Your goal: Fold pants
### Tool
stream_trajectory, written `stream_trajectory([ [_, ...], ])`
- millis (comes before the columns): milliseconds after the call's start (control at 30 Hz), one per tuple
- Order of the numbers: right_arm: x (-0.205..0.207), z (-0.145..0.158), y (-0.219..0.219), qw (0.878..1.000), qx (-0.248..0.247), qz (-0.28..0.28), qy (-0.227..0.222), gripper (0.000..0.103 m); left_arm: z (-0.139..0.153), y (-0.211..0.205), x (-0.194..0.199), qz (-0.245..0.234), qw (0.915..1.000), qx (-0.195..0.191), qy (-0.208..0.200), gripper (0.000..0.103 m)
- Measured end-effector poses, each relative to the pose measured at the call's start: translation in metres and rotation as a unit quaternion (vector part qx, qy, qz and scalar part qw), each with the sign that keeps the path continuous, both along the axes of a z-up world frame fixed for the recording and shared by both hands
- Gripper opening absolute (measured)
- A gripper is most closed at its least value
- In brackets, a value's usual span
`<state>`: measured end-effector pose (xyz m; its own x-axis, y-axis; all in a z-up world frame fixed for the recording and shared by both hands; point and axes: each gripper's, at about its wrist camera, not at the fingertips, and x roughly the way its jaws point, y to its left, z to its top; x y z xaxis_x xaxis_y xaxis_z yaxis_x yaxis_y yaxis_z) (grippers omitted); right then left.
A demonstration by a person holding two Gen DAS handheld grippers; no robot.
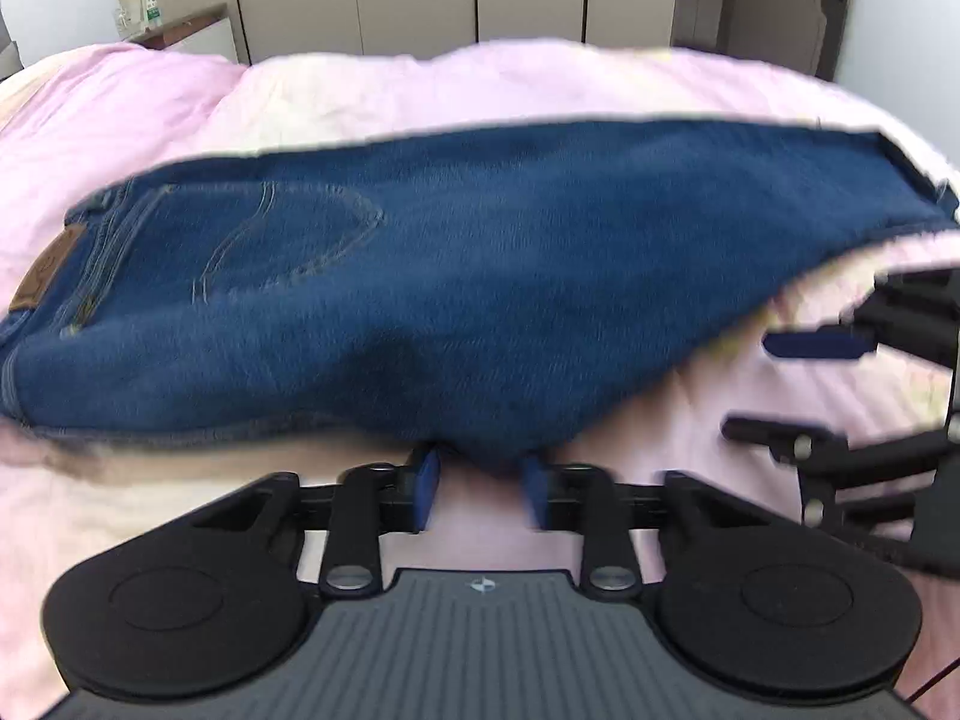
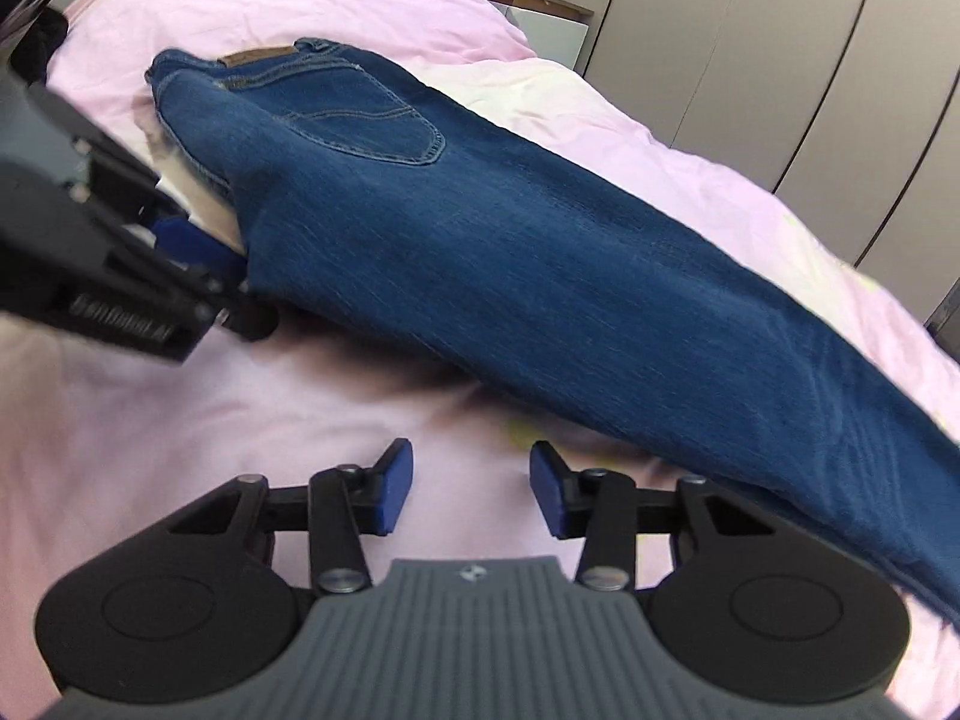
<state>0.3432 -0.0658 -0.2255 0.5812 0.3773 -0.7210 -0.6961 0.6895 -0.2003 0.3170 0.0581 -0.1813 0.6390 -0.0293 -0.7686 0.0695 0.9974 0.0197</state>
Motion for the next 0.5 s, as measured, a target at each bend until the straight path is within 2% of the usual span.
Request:
stream_trajectory([
  [33,0.000,0.001,-0.003,1.000,-0.009,0.010,-0.011,0.039,0.008,0.004,0.002,-0.002,0.9999,-0.014,-0.007,0.016],
  [100,0.000,0.002,-0.006,0.998,-0.028,0.035,-0.038,0.038,0.025,0.009,0.007,-0.008,0.9997,-0.009,-0.020,0.010],
  [167,0.003,0.004,-0.008,0.995,-0.043,0.070,-0.061,0.038,0.040,0.016,0.016,-0.012,0.9997,-0.009,-0.018,0.009],
  [300,0.007,0.005,-0.001,0.978,-0.090,0.143,-0.126,0.038,0.067,0.018,0.022,-0.020,0.9997,-0.001,-0.013,0.008],
  [367,0.011,0.006,0.004,0.968,-0.105,0.164,-0.155,0.039,0.070,0.019,0.028,-0.024,0.9997,0.000,-0.002,0.008],
  [500,0.021,0.007,0.011,0.959,-0.123,0.195,-0.164,0.038,0.073,0.020,0.028,-0.023,0.9996,-0.009,0.010,0.007],
])
